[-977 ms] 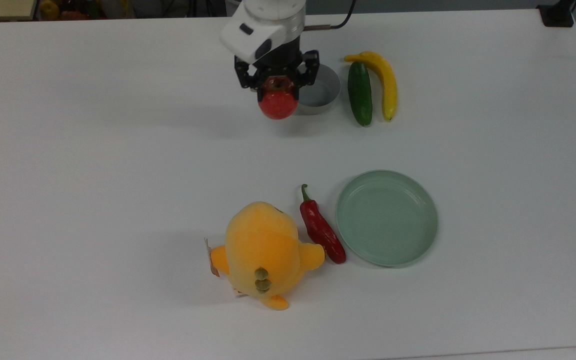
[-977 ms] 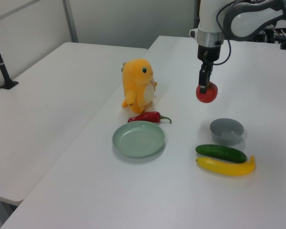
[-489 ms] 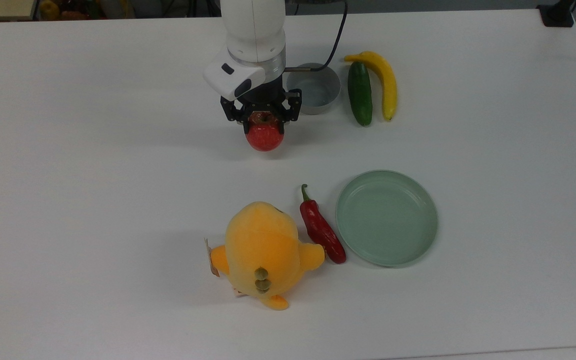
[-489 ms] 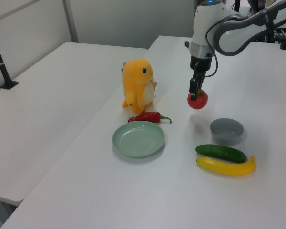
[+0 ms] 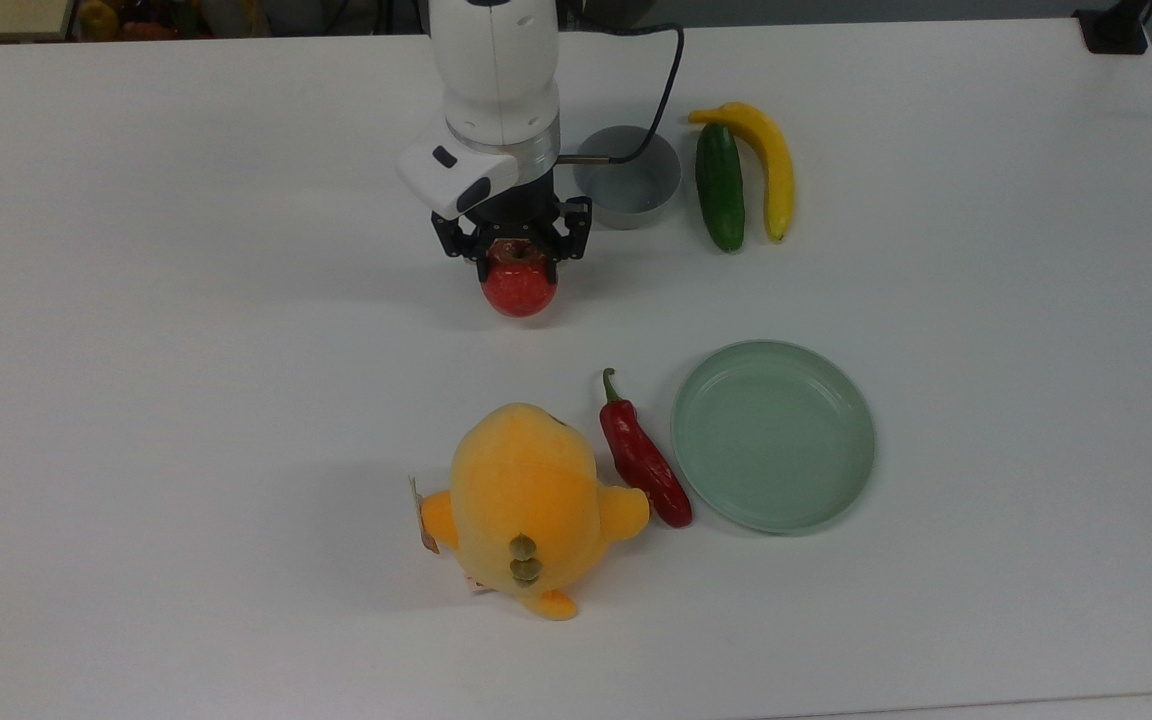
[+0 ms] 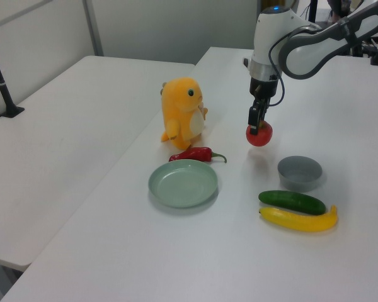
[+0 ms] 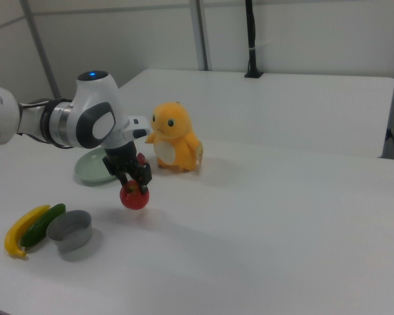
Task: Red apple placed in the center of the desktop
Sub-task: 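Lower the apple onto the open table and open the gripper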
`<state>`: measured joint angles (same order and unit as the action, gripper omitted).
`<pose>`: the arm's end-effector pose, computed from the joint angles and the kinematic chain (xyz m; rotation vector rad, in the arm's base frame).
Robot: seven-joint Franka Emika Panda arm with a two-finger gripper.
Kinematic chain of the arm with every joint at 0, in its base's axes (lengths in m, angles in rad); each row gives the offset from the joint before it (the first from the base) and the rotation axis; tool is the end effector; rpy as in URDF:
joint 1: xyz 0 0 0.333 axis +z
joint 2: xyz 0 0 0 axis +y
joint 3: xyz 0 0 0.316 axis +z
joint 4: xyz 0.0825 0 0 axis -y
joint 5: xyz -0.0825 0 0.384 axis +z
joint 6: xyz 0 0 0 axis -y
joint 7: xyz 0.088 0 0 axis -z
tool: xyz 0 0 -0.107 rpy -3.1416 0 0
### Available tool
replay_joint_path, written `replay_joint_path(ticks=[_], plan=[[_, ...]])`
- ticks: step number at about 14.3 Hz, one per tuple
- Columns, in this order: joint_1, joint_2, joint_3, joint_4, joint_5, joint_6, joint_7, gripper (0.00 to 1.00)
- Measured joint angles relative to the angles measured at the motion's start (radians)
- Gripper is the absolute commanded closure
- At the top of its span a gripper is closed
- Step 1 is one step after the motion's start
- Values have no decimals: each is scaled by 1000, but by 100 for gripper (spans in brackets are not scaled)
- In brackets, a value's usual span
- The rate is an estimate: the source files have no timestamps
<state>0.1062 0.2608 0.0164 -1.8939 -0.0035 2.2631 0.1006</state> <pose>0.6215 0.0759 0.3773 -3.1234 -0.0364 -0.1682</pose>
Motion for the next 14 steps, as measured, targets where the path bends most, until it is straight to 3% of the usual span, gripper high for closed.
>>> replay_joint_path(ticks=[1,2,14], plan=[[0,3,-4,0,0,5,0,41],[0,5,-6,1,0,7,0,0],[1,13,-7,6,-39,7,0,0]])
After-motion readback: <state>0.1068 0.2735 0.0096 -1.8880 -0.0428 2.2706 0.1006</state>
